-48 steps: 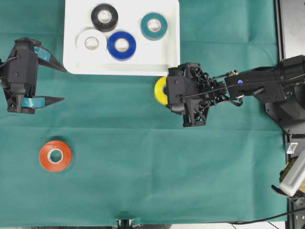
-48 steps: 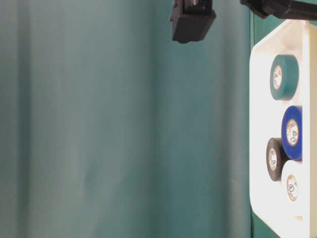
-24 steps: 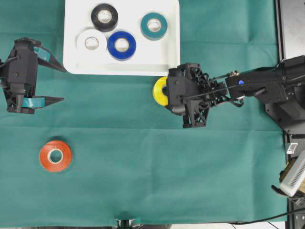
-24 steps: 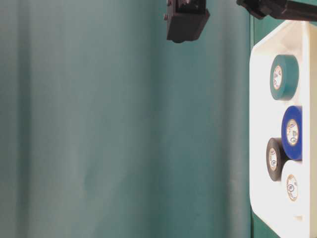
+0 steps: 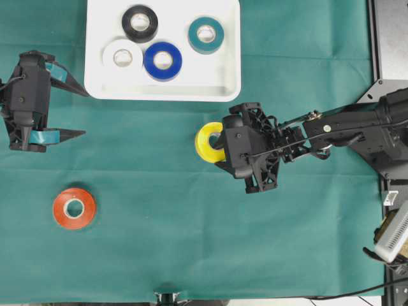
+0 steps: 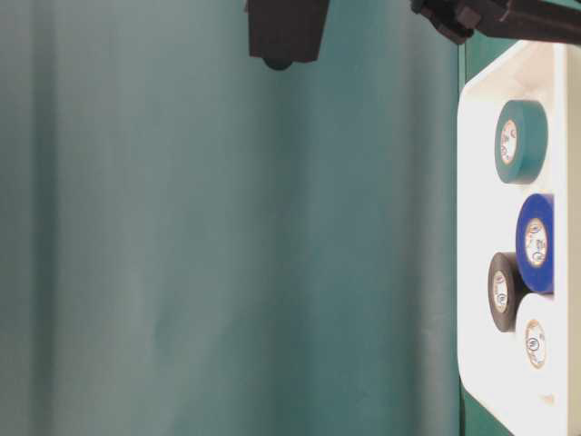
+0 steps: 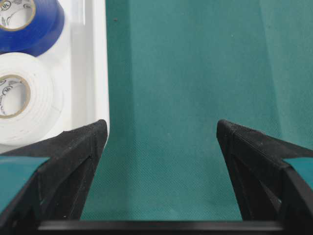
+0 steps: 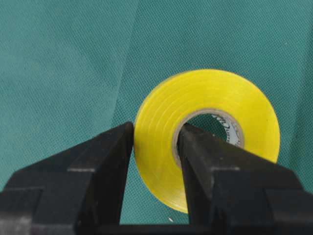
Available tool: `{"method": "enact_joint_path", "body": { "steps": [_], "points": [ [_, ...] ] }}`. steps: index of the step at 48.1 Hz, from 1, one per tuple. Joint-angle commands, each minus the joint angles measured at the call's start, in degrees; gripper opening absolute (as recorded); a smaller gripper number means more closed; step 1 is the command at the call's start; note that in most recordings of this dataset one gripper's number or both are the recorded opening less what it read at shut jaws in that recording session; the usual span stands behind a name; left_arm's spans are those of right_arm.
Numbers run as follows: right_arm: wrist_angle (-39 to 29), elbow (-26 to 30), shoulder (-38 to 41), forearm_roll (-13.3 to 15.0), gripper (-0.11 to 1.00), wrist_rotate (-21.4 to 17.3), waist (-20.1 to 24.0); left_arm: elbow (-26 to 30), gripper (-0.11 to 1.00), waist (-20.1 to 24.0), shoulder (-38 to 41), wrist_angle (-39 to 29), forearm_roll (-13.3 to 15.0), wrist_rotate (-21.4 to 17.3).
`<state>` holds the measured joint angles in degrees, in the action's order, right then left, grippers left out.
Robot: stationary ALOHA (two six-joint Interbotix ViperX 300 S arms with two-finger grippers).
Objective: Put the tape alternately from left to right into the white case.
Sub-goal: 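Lift the yellow roll and carry it into the tray's right side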
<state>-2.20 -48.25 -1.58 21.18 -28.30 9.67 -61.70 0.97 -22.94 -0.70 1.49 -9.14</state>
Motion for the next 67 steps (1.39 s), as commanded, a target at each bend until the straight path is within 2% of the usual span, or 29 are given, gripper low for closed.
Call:
{"method": "enact_joint_path", "body": {
  "steps": [1, 16, 49, 59, 67],
  "points": [
    [-0.4, 1.2, -1.5, 0.0, 0.03, 0.1, 0.0, 0.6, 0.98, -0.1, -0.6, 0.4, 0.1, 0.0],
    [-3.4, 2.9, -1.5, 0.0, 0.03, 0.2, 0.0, 0.6, 0.98, -0.1, -0.7, 0.4, 0.2, 0.1],
    [-17.9, 9.0, -5.8, 0.0, 0.03, 0.2, 0.0, 0.5, 0.98, -0.1, -1.4, 0.2, 0.1, 0.1],
    [-18.7, 9.1, -5.8, 0.4, 0.03, 0.4, 0.0, 0.5, 0.98, -0.1, -1.4, 0.2, 0.1, 0.1],
    [-18.7, 9.1, -5.8, 1.7, 0.03, 0.4, -1.2, 0.5, 0.98, -0.1, -1.4, 0.2, 0.2, 0.1]
  ]
}}
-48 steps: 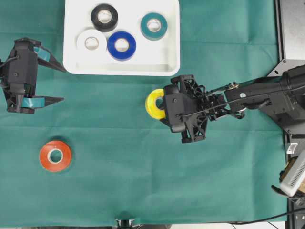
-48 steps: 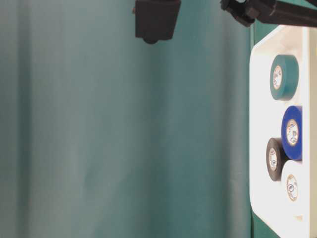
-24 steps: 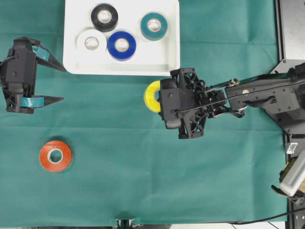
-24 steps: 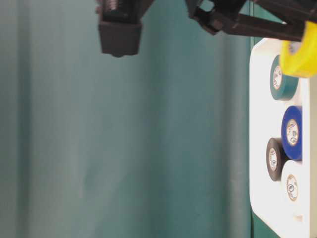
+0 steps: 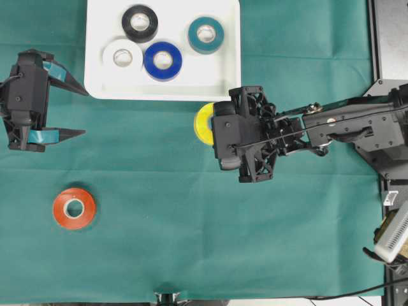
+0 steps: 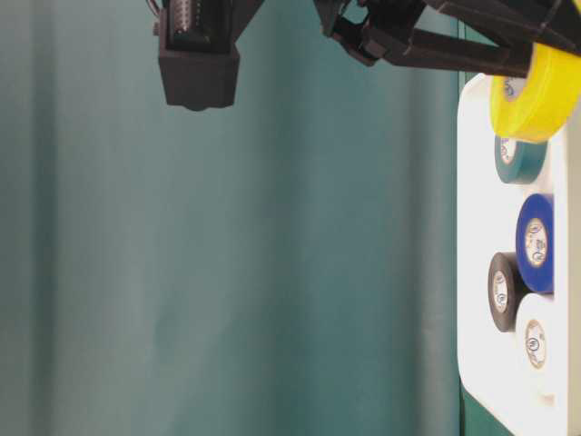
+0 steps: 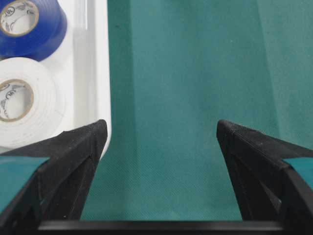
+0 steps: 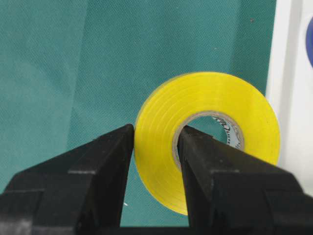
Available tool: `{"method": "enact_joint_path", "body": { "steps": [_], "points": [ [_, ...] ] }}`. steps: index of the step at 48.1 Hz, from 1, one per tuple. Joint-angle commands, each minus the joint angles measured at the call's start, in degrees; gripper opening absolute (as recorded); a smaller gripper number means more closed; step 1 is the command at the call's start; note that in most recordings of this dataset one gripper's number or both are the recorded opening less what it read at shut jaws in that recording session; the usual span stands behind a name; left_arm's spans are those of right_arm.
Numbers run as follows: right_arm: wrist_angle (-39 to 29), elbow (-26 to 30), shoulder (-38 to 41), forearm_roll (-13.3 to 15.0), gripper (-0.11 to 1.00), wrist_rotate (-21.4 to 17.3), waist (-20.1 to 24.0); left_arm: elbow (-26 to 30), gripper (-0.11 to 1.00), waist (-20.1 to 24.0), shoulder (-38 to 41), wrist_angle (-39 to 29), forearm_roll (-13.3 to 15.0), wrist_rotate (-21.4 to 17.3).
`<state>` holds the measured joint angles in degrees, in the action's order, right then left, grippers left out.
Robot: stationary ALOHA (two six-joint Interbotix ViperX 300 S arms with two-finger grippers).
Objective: Put the tape alternately from left to right into the white case.
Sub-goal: 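Lift the yellow roll and carry it into the tray's right side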
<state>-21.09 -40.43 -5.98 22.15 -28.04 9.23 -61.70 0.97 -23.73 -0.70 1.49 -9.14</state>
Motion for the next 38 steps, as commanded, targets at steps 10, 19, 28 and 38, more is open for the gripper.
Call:
{"method": "enact_joint_path", "body": {
  "steps": [10, 19, 28, 38],
  "points": [
    [0.2, 1.2, -1.4, 2.6, 0.03, 0.1, -4.4, 0.4, 0.98, -0.1, -0.6, 0.2, 0.1, 0.2],
    [0.5, 1.3, -0.9, 5.4, 0.03, 0.2, -9.0, 0.4, 0.98, -0.1, -0.6, 0.2, 0.2, 0.1],
    [2.1, 1.6, 1.1, 7.5, 0.03, 0.3, -14.2, 0.1, 0.98, -0.1, -0.6, 0.2, 0.1, 0.1],
    [4.3, 2.3, 3.3, 7.9, 0.03, 0.4, -16.8, 0.1, 0.98, -0.1, -0.6, 0.3, 0.1, 0.1]
  ]
}}
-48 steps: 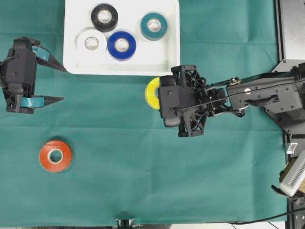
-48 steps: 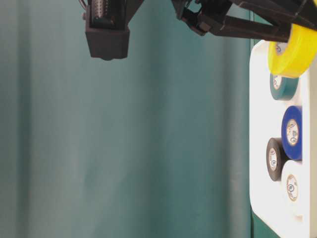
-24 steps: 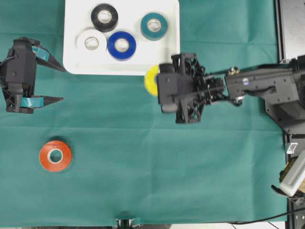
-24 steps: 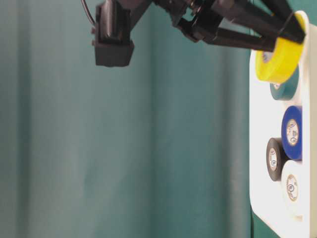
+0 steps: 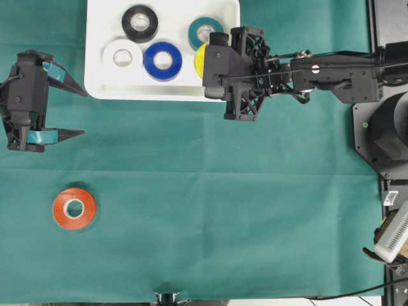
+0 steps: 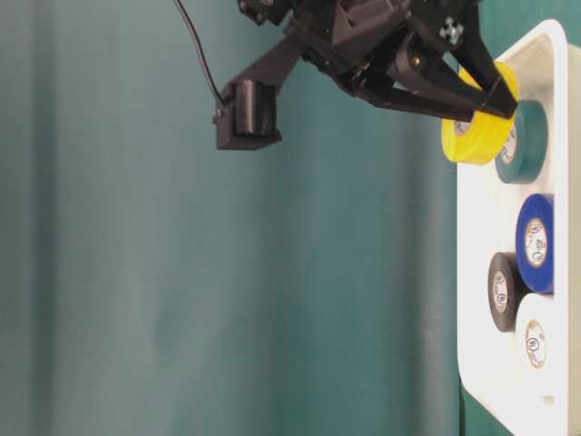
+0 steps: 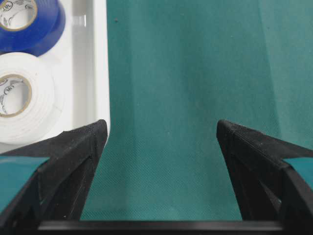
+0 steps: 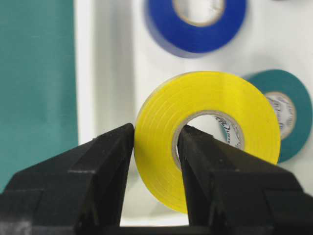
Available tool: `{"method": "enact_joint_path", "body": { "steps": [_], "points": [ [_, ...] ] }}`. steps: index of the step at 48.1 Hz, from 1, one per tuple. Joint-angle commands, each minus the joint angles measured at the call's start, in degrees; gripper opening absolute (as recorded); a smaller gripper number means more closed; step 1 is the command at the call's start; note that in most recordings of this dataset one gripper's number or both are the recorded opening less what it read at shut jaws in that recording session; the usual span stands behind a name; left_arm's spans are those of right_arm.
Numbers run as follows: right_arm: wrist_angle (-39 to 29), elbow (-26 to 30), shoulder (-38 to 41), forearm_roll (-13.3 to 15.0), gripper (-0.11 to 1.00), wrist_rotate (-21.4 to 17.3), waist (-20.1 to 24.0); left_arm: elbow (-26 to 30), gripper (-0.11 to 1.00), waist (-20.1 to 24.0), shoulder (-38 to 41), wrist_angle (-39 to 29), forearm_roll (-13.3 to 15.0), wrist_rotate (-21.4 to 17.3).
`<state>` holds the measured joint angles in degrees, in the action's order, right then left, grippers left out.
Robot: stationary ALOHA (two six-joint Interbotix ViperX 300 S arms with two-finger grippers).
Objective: Put the tape alternately from left to right into the white case.
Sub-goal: 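Lift the yellow roll and carry it into the tray's right side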
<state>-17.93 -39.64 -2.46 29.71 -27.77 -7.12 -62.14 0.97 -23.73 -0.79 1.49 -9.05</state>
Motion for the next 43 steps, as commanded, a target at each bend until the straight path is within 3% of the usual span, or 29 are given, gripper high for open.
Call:
{"method": "enact_joint_path", "body": {
  "steps": [1, 26, 31, 40, 43],
  "points": [
    [1.3, 1.5, -0.2, 0.4, 0.03, 0.1, -0.5, 0.5, 0.98, -0.1, -0.7, 0.3, 0.1, 0.0],
    [2.0, 1.6, -0.1, 0.4, 0.05, -0.1, -1.0, 0.4, 0.98, -0.1, -0.6, 0.3, 0.1, 0.0],
    [1.8, 1.5, -0.1, 0.4, 0.21, -0.1, -1.0, 0.4, 0.98, -0.1, -0.6, 0.3, 0.1, 0.0],
    [1.8, 1.3, -0.1, 0.4, 0.69, -0.1, -1.0, 0.4, 0.98, -0.1, -0.6, 0.3, 0.1, 0.0],
    [1.8, 1.3, -0.1, 0.4, 0.70, -0.1, -1.0, 0.4, 0.98, -0.1, -0.6, 0.3, 0.1, 0.0]
  ]
}}
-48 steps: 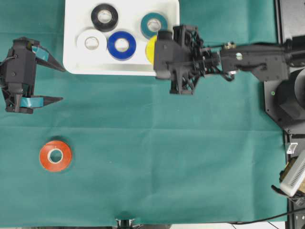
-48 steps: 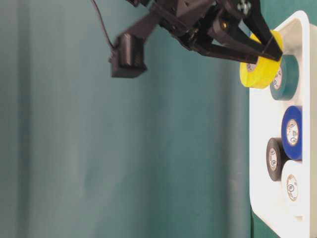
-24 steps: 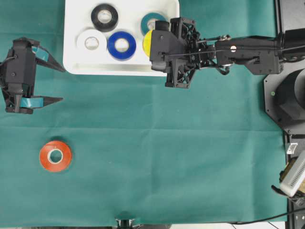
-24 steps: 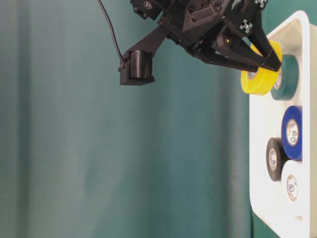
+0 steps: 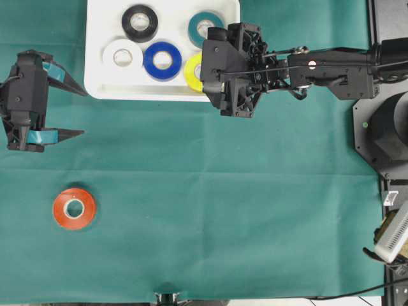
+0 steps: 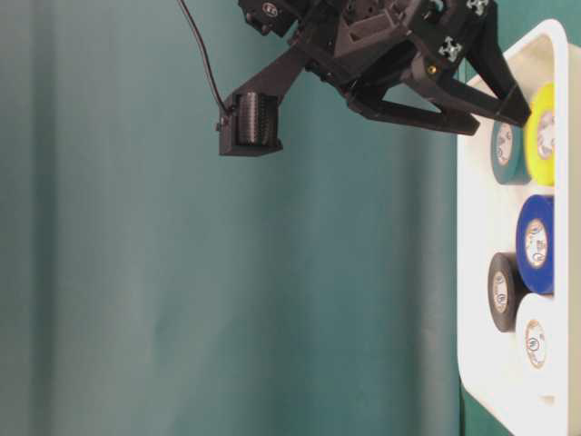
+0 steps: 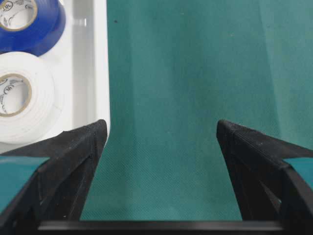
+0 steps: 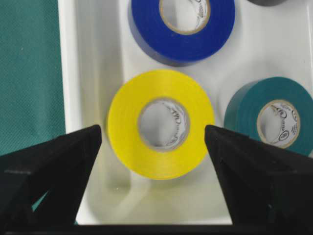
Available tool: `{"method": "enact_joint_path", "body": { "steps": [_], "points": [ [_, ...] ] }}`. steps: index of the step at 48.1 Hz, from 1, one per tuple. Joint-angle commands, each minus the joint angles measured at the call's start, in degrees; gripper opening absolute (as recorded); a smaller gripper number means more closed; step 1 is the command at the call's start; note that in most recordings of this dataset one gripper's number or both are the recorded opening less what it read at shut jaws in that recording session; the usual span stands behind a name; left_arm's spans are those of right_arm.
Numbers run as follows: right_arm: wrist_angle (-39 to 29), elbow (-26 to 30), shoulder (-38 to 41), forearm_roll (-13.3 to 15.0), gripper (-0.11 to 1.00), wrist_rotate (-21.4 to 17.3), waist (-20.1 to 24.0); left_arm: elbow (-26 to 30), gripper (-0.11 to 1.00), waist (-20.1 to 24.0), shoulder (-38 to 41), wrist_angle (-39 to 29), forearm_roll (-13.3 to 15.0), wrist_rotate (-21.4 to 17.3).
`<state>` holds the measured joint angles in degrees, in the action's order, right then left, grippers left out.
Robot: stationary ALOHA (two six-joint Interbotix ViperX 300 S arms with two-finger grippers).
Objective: Put the tape alternately from left to right into the white case.
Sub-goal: 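Lift the yellow roll and carry it into the tray's right side, then release the yellow roll and raise the right gripper away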
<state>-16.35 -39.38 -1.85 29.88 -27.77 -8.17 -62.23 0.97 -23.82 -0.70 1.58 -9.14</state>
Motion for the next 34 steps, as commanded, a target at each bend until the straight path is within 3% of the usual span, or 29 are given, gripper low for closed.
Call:
{"method": "enact_joint_path", "body": {
  "steps": [1, 34],
  "points": [
    [0.2, 1.0, -0.7, 0.2, 0.69, -0.1, 0.1, 0.5, 0.98, -0.1, -0.5, 0.2, 0.0, 0.1],
    [0.1, 0.7, -0.9, 0.2, 0.69, 0.1, 0.7, 0.5, 0.98, -0.1, -0.5, 0.2, 0.0, 0.2]
  ]
}}
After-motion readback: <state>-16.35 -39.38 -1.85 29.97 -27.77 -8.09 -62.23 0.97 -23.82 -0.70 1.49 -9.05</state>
